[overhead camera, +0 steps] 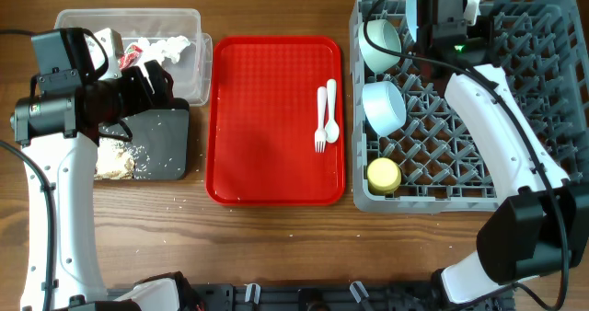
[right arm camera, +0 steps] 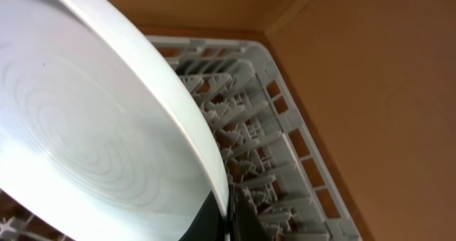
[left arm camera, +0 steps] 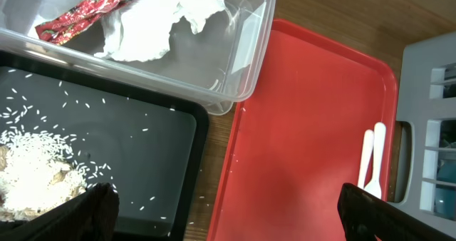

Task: Sort waste into correct bins and load items into the dishwasher rack
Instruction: 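Release the plate and withdraw the right gripper from the rack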

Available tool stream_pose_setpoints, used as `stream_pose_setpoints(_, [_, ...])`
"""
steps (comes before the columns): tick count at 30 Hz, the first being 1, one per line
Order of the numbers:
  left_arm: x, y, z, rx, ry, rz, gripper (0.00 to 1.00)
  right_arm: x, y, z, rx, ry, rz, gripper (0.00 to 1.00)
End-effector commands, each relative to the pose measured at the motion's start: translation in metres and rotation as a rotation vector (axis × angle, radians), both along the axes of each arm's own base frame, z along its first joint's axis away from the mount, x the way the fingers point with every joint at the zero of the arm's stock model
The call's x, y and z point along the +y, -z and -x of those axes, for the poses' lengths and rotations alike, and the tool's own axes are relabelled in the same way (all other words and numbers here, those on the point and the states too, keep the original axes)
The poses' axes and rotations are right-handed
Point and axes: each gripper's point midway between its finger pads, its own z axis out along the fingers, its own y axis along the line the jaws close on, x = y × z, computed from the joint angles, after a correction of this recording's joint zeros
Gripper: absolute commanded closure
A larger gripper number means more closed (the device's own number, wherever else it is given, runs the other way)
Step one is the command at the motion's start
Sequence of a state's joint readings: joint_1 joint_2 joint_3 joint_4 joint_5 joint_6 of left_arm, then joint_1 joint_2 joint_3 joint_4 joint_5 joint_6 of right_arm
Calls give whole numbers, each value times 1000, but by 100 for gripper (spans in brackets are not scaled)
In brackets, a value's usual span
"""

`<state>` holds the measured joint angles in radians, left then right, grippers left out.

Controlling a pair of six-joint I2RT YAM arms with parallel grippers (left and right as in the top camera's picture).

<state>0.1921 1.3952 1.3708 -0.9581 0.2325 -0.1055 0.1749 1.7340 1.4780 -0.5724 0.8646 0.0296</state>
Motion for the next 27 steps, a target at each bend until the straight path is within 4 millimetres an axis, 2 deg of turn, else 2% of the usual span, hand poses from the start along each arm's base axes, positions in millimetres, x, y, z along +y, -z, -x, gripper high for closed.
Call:
stream_pose_setpoints(1, [3, -1, -2, -6, 8, -14, 0, -7, -13, 8, -79, 75, -48, 96])
stream_pose_setpoints(5, [3, -1, -2, -7, 8, -14, 0, -19, -7, 16, -143, 176, -122, 96])
stream_pose_setpoints(11, [3, -1, -2, -7, 8, -14, 0, -19, -7, 12, -224, 222, -179, 96])
stream_pose_setpoints(15, [3, -1, -2, -6, 8, -14, 0, -15, 11, 3, -194, 213, -190, 96])
stream_pose_setpoints(18, [3, -1, -2, -6, 8, -14, 0, -11, 40, -5, -150, 219, -205, 96])
stream_pose_setpoints(22, [3, -1, -2, -7, 8, -14, 0, -6, 48, -8, -148, 214, -249, 96])
stream_pose_setpoints(27, [3, -1, -2, -6, 8, -14, 0, 12, 59, -17, -125, 145, -360, 95])
